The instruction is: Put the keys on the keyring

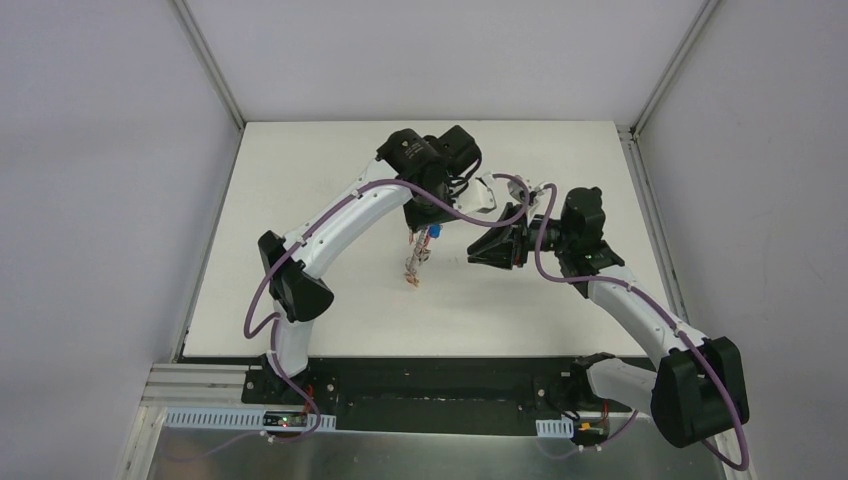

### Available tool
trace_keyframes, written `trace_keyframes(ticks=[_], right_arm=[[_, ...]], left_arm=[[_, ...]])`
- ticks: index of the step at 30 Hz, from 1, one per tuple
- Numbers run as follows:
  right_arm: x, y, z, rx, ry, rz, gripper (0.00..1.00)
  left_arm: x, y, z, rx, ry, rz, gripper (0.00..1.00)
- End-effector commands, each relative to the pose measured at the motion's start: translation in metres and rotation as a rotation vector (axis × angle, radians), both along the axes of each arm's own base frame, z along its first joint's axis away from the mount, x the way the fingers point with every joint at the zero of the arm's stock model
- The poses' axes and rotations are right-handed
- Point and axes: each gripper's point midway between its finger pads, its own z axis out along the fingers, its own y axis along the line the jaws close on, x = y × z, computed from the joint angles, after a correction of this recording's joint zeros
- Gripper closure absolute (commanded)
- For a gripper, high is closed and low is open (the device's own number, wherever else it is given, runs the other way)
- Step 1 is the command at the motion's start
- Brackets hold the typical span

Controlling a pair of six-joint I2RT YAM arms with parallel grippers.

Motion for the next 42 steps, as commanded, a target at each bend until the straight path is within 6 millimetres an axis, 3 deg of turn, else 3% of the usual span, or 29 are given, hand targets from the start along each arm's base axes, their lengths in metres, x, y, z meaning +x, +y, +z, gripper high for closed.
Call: trace_keyframes(ticks=[1, 7, 13, 23, 26, 34, 42], right_arm=[[0.001, 0.0, 0.021, 0.026, -0.101, 0.009, 0.7], [0.002, 0.0, 0.02, 0.024, -0.1, 0.006, 0.7], [0.003, -0.001, 0.02, 0.018, -0.103, 0.0, 0.71], [0.006, -0.001, 0.016, 0.001, -0.102, -0.01, 0.71], [0.006, -0.001, 0.016, 0.001, -0.101, -0.006, 0.71], [-0.001, -0.001, 0.022, 0.011, -0.107, 0.017, 0.72], [-0.004, -0.001, 0.03, 0.034, -0.085, 0.025, 0.72]], left_arm=[[0.0, 0.025, 0.007, 0.113, -0.05, -0.028, 1.0], [0.002, 0.033, 0.001, 0.171, -0.054, -0.033, 1.0], [0.015, 0.049, 0.003, 0.265, -0.129, -0.025, 1.0], [0.02, 0.075, 0.006, 0.421, -0.169, -0.047, 1.0], [0.014, 0.067, 0.007, 0.359, -0.139, -0.053, 1.0], [-0.028, 0.026, 0.015, 0.045, 0.077, -0.089, 1.0], [-0.052, -0.007, 0.032, -0.222, 0.207, -0.078, 1.0]])
